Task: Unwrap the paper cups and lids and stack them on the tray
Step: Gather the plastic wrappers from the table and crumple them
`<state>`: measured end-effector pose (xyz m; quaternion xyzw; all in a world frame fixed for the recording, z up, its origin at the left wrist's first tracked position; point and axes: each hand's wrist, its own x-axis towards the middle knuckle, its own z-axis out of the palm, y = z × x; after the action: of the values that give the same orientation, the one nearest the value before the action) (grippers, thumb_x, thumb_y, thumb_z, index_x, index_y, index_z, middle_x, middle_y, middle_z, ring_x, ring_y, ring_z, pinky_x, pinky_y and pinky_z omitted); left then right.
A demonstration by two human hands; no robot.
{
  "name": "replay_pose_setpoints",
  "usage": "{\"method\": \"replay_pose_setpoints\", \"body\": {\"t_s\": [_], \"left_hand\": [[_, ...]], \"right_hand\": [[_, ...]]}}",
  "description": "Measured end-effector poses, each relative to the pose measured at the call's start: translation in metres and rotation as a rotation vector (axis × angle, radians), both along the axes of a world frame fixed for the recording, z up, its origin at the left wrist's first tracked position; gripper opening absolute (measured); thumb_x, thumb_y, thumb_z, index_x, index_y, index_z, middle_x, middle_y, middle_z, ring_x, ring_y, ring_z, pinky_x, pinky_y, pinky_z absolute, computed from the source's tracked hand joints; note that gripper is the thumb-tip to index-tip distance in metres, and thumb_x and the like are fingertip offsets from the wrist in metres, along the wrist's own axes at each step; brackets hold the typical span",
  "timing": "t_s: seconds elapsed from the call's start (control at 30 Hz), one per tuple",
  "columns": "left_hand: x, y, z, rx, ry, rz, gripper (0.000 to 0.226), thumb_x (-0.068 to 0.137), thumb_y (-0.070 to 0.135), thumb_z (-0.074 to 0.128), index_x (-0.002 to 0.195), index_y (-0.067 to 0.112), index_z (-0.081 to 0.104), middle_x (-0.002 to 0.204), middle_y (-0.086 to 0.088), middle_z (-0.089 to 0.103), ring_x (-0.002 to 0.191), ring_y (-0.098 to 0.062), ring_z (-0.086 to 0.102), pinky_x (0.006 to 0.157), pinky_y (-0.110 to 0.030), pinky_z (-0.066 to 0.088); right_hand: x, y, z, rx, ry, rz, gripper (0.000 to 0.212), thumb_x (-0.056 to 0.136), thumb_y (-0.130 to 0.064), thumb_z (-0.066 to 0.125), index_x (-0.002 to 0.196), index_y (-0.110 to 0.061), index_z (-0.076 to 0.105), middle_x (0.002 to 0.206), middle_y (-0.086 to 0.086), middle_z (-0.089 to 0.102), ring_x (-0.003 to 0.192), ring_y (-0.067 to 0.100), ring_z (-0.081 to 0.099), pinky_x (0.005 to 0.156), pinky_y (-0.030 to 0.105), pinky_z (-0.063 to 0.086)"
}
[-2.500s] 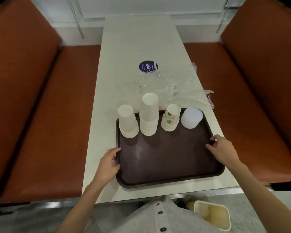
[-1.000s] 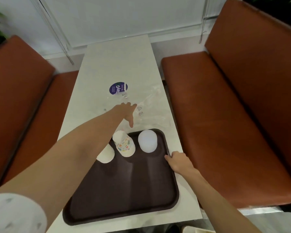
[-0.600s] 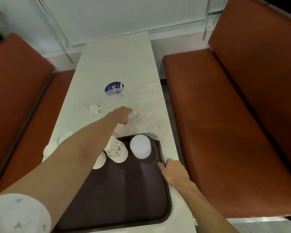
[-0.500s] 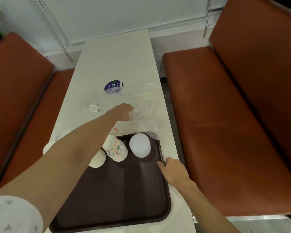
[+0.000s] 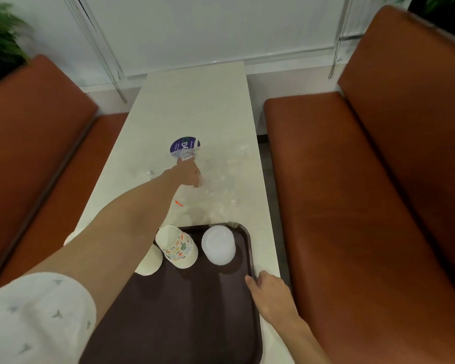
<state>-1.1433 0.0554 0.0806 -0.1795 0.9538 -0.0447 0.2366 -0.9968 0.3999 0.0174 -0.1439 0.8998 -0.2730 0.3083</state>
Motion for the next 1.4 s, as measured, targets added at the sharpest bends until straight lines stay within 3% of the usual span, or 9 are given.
{"method": "replay_pose_setpoints", "body": {"t_s": [0.07,0.23,0.4,0.6,0.87,1.03,1.17,1.3,1.4], "left_hand": [[0.007,0.009,-0.004,0.076,0.0,0.048,0.044,0.096,0.022,0.059,0.139,0.01,0.054,0.155,-0.009,0.039,0.147,-0.029,0.027,0.123,-0.045,0.007],[0.009,0.021,-0.019,0.18,0.156,0.106,0.032,0.091,0.007,0.058,0.121,0.0,0.061,0.13,-0.017,0.059,0.119,-0.034,0.056,0.1,-0.038,0.047],[0.007,0.02,-0.019,0.298,0.22,0.115,0.035,0.088,0.003,0.061,0.122,0.002,0.058,0.126,-0.015,0.057,0.117,-0.032,0.053,0.09,-0.031,0.042],[-0.008,0.021,0.009,0.49,0.25,0.058,0.052,0.079,0.003,0.074,0.124,0.006,0.048,0.08,-0.001,0.049,0.076,-0.021,0.049,0.058,-0.025,0.036],[-0.033,0.015,0.094,0.375,0.093,0.059,0.048,0.065,0.03,0.063,0.107,0.009,0.065,0.106,-0.006,0.064,0.097,-0.028,0.062,0.081,-0.038,0.051],[-0.052,0.013,0.132,0.195,0.273,0.028,0.014,0.086,0.015,0.057,0.087,0.007,0.069,0.097,-0.013,0.067,0.093,-0.033,0.061,0.078,-0.035,0.049],[-0.08,0.003,0.125,0.501,0.417,0.205,0.015,0.089,0.004,0.055,0.093,0.005,0.07,0.078,-0.006,0.062,0.065,-0.014,0.058,0.054,-0.017,0.045],[-0.094,0.0,0.064,0.483,0.231,0.284,0.031,0.094,-0.003,0.053,0.067,0.012,0.053,0.063,-0.003,0.05,0.053,-0.013,0.048,0.056,-0.023,0.037],[-0.089,0.011,0.017,0.341,0.125,0.328,0.016,0.098,0.011,0.053,0.084,0.014,0.062,0.095,-0.009,0.059,0.088,-0.027,0.06,0.073,-0.029,0.044]], "right_hand": [[0.0,0.0,-0.002,-0.005,0.009,0.004,0.033,0.1,-0.051,0.042,0.093,-0.02,0.052,0.093,-0.003,0.062,0.079,0.009,0.058,0.069,0.021,0.042],[0.001,0.0,-0.005,0.0,0.024,0.015,0.037,0.1,-0.053,0.041,0.102,-0.02,0.058,0.094,-0.007,0.06,0.082,0.008,0.06,0.074,0.018,0.048],[0.001,0.002,-0.007,-0.016,0.02,0.008,0.033,0.1,-0.052,0.04,0.092,-0.023,0.051,0.088,-0.009,0.056,0.075,0.006,0.056,0.069,0.016,0.041],[0.001,0.002,-0.008,-0.026,0.043,-0.005,0.031,0.101,-0.053,0.039,0.092,-0.025,0.049,0.092,-0.009,0.057,0.081,0.006,0.057,0.073,0.016,0.045],[0.004,0.0,-0.008,-0.047,0.079,-0.028,0.031,0.1,-0.055,0.037,0.09,-0.027,0.048,0.092,-0.011,0.057,0.081,0.007,0.057,0.078,0.015,0.047],[0.005,-0.001,-0.008,-0.043,0.131,-0.041,0.03,0.1,-0.057,0.032,0.092,-0.03,0.043,0.101,-0.01,0.055,0.091,0.004,0.056,0.085,0.016,0.043],[0.005,-0.004,-0.011,-0.018,0.165,-0.029,0.032,0.099,-0.058,0.033,0.094,-0.028,0.04,0.104,-0.008,0.055,0.101,0.007,0.059,0.084,0.018,0.043],[0.006,-0.008,-0.018,-0.015,0.431,-0.048,0.032,0.064,-0.049,0.077,0.058,-0.02,0.065,0.056,-0.002,0.059,0.041,0.009,0.058,0.037,0.014,0.038],[0.005,-0.013,-0.022,-0.045,0.484,-0.133,0.045,0.066,-0.054,0.05,0.047,-0.017,0.064,0.045,-0.001,0.052,0.03,0.01,0.05,0.032,0.015,0.031]]}}
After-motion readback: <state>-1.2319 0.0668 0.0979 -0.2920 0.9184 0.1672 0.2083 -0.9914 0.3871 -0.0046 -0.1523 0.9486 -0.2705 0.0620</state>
